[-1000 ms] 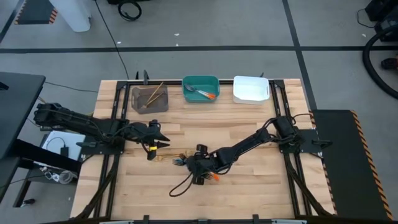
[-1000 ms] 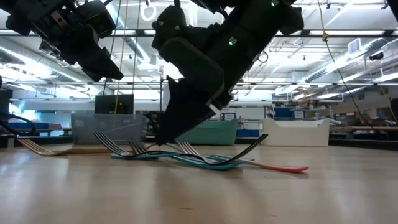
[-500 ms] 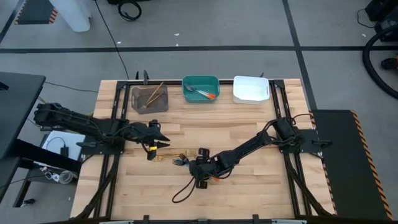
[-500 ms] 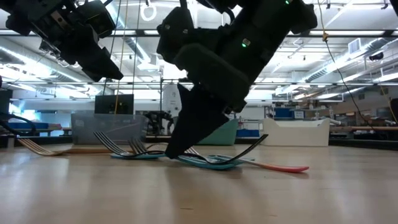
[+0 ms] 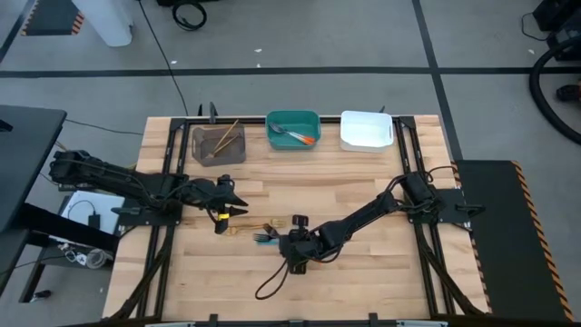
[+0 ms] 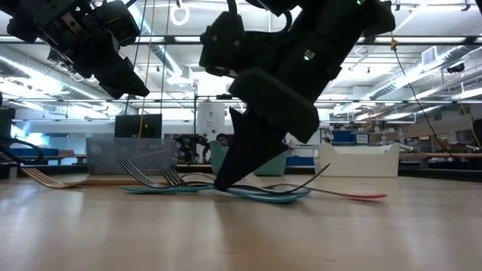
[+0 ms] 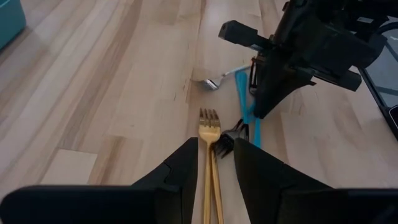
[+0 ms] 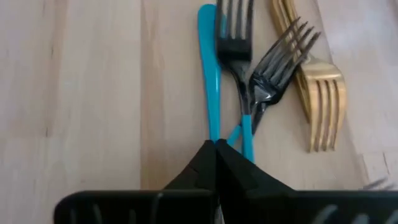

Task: Sort silverware by color (type)
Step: Put the blue fork into the white bin

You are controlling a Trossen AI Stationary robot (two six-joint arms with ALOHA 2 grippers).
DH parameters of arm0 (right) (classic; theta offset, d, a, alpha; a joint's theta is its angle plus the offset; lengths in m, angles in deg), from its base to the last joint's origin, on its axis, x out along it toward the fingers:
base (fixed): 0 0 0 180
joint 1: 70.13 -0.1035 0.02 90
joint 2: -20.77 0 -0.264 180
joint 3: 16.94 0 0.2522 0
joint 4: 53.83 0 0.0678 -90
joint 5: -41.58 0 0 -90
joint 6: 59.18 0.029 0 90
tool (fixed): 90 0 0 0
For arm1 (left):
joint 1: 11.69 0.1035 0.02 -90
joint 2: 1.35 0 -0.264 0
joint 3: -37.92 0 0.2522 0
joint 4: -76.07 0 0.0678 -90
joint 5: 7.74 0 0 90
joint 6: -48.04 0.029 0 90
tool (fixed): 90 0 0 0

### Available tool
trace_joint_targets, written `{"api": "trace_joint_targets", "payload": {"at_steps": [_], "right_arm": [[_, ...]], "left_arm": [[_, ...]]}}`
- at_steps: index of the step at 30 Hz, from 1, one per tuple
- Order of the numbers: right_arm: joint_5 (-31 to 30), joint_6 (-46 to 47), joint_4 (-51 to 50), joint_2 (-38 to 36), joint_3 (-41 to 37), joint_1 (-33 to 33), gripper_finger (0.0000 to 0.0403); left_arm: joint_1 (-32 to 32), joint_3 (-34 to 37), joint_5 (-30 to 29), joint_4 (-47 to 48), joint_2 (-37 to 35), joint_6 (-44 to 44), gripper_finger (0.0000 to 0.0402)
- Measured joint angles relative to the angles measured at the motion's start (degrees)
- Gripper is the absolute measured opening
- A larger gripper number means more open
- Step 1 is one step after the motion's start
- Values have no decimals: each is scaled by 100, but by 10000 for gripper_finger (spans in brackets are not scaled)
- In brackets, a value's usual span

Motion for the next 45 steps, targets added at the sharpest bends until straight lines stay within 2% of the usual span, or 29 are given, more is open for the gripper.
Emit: {"api": "trace_joint_targets", "payload": {"at_steps": [8, 19, 25, 33, 45], "right_arm": [[429, -237, -110, -123, 41, 1, 5], [398, -317, -103, -385, 36, 3, 4], [443, -264, -44, -361, 38, 4, 38], [443, -406, 1244, -337, -438, 7, 95], [434, -703, 2397, -337, -999, 79, 99]], "left_arm": [[0, 0, 0, 0, 0, -1, 112], [0, 0, 0, 0, 0, -1, 112], [2, 0, 0, 0, 0, -1, 112], [1, 0, 0, -2, -1, -1, 112], [2, 0, 0, -9, 0, -1, 112]]}}
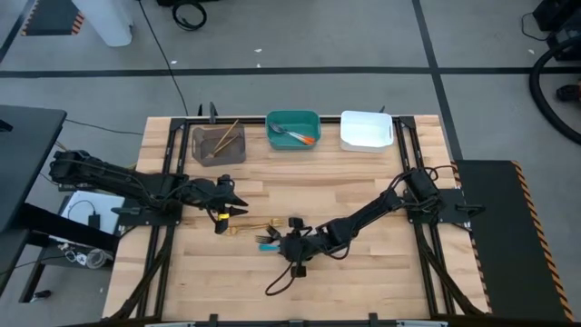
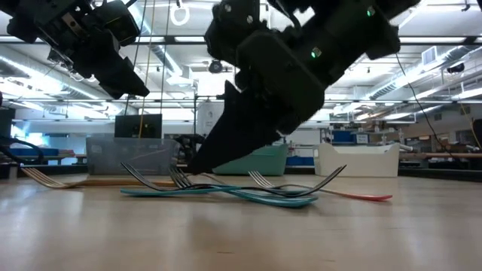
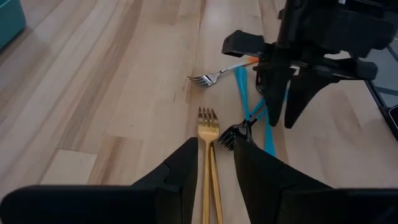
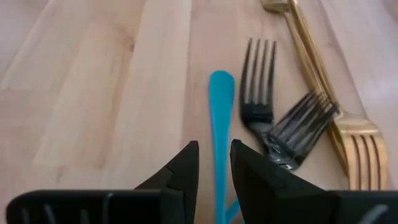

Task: Sort silverware by color (type)
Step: Put the blue fork into the white bin

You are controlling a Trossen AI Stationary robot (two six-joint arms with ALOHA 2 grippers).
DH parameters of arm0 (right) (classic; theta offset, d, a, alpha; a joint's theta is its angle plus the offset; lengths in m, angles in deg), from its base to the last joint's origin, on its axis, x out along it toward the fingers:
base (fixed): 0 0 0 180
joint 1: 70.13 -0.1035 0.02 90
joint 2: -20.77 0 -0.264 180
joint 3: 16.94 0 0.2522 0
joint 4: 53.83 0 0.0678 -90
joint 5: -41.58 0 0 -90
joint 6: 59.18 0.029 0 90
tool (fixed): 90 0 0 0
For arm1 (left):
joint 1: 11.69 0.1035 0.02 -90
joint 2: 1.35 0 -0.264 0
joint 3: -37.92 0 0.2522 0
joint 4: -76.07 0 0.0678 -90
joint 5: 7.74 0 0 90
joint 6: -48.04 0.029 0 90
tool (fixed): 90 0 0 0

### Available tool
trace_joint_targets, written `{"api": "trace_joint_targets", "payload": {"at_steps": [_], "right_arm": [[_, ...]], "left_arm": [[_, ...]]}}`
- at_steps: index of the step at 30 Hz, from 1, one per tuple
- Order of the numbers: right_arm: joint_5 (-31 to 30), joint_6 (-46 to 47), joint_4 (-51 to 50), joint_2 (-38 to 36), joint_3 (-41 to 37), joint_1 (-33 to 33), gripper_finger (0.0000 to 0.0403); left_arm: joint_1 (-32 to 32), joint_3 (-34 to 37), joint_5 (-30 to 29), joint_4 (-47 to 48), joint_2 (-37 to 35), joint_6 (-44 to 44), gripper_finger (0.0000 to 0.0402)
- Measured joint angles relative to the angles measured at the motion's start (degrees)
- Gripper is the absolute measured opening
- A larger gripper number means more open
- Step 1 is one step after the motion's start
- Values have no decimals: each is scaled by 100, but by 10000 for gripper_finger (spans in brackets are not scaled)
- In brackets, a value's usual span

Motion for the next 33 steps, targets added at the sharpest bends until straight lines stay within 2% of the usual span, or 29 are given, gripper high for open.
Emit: {"api": "trace_joint_targets", "payload": {"at_steps": [5, 19, 24, 29, 33], "right_arm": [[34, 51, 486, 0, -288, 20, 100], [90, 145, 205, 195, -277, -57, 94], [87, -83, 57, 195, -243, -77, 70], [228, -99, -59, 188, -241, -77, 20], [316, 75, -48, 186, -248, -72, 16]], "left_arm": [[0, 0, 0, 2, 0, 1, 112], [0, 4, 0, -9, 0, 4, 112], [-2, 4, 0, -15, -1, 4, 112], [-2, 4, 0, 3, -1, 7, 112], [0, 4, 0, 3, 0, 9, 112]]}}
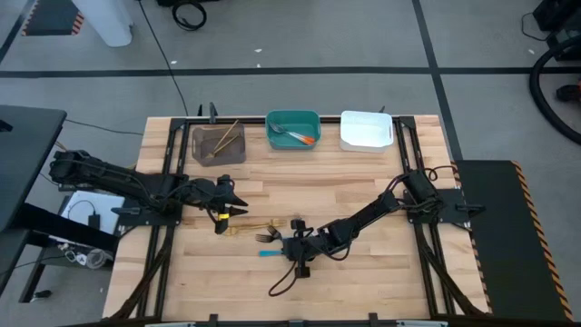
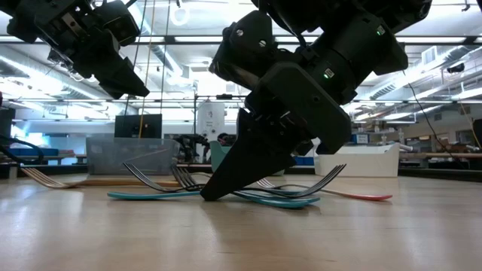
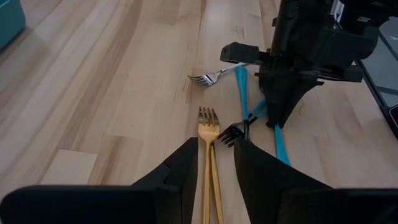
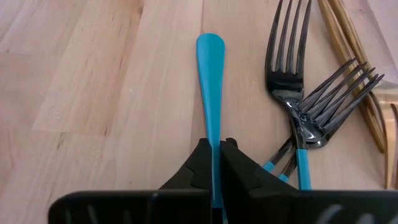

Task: Sort silverware by color (type)
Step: Put the blue fork into the white bin

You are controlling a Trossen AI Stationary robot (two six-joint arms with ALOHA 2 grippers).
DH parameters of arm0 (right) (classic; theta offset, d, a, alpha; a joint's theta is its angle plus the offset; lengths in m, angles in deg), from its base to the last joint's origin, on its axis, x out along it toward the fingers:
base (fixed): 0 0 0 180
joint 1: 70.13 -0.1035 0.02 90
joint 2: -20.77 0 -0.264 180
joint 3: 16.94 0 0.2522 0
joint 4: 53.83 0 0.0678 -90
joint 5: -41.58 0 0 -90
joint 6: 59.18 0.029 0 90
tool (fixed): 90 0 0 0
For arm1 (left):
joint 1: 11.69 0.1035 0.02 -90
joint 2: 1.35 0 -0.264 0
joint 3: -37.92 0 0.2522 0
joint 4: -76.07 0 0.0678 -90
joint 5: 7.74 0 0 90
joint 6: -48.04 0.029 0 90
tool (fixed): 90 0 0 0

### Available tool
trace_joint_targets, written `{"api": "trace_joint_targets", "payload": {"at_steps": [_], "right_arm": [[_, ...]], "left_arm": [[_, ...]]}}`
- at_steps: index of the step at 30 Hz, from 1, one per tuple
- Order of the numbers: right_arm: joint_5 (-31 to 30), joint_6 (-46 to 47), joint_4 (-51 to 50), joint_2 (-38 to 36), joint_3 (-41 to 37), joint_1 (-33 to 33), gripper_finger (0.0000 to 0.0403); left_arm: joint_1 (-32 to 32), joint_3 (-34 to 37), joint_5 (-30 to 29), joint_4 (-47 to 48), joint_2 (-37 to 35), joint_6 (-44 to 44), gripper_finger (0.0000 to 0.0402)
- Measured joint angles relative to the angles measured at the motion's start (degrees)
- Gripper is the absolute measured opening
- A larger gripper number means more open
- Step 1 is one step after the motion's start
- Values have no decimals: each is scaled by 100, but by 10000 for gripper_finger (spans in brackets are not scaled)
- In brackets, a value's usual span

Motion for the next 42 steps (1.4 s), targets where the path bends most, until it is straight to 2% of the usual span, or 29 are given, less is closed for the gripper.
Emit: {"api": "trace_joint_targets", "payload": {"at_steps": [6, 15, 27, 42], "right_arm": [[-11, -25, -216, 15, 190, 0, 20], [-112, -314, -1214, 49, 764, -3, 18], [-218, -575, -1980, 55, 1239, 17, 18], [133, -1379, -2310, -721, 1266, 224, 18]], "left_arm": [[0, 0, 0, 1, 0, 0, 112], [-1, 0, 0, 1, -1, -9, 112], [0, 0, 0, 5, 0, -11, 112], [17, 0, 0, -38, 0, -9, 112]]}}
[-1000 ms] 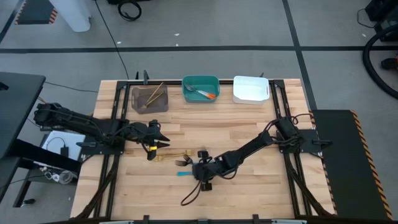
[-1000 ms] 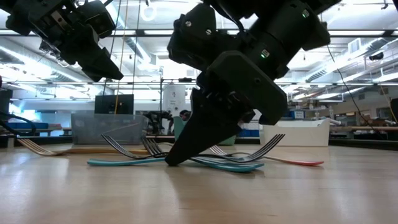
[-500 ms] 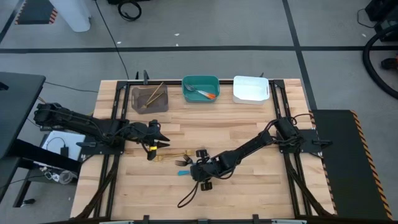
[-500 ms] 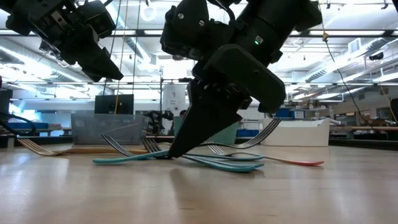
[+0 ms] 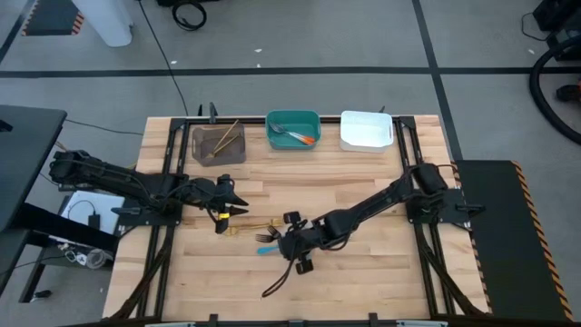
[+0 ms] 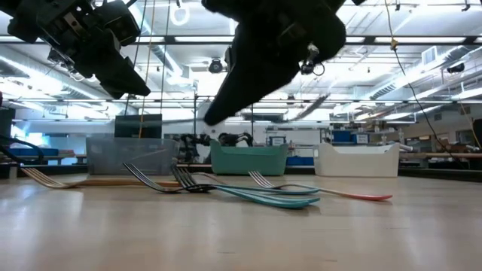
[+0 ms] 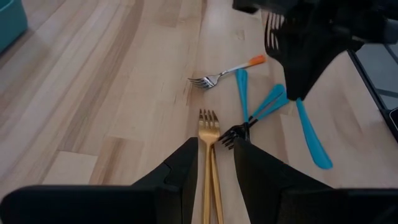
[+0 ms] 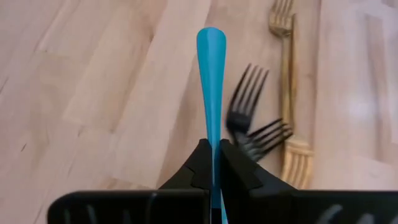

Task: Sort silverware by color (type)
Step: Put the blue fork into the white bin

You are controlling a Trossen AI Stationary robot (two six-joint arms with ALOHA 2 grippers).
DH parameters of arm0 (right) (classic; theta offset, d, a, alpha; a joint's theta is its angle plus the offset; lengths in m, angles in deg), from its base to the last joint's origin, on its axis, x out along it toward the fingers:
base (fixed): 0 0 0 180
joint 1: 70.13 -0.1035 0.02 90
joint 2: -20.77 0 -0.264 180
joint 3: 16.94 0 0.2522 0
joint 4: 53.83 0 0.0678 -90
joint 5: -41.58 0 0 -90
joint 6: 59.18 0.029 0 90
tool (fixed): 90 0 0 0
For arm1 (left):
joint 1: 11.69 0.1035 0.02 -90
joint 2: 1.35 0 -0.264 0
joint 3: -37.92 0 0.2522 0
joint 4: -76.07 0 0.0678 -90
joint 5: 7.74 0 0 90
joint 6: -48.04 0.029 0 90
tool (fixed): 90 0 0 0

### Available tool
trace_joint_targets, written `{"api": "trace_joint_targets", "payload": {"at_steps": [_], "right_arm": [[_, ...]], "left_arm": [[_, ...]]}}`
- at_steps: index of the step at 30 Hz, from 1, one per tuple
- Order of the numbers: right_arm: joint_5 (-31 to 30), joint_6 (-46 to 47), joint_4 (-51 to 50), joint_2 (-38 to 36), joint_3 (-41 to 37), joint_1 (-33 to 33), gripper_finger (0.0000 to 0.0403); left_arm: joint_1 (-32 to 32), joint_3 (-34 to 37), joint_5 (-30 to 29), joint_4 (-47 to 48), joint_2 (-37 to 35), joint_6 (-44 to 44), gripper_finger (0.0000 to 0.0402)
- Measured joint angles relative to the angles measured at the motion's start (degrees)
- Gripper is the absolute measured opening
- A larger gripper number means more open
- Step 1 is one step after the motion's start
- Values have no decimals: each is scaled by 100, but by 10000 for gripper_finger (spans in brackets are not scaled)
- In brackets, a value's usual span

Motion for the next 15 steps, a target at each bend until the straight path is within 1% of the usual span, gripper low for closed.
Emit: {"api": "trace_joint_targets", "payload": {"at_steps": [11, 15], "right_arm": [[261, -409, -134, -176, 3, 329, 18], [289, -517, -357, -239, 9, 434, 18]], "left_arm": [[0, 0, 0, 67, 0, 0, 112], [0, -1, 0, 99, 0, 1, 112]]}}
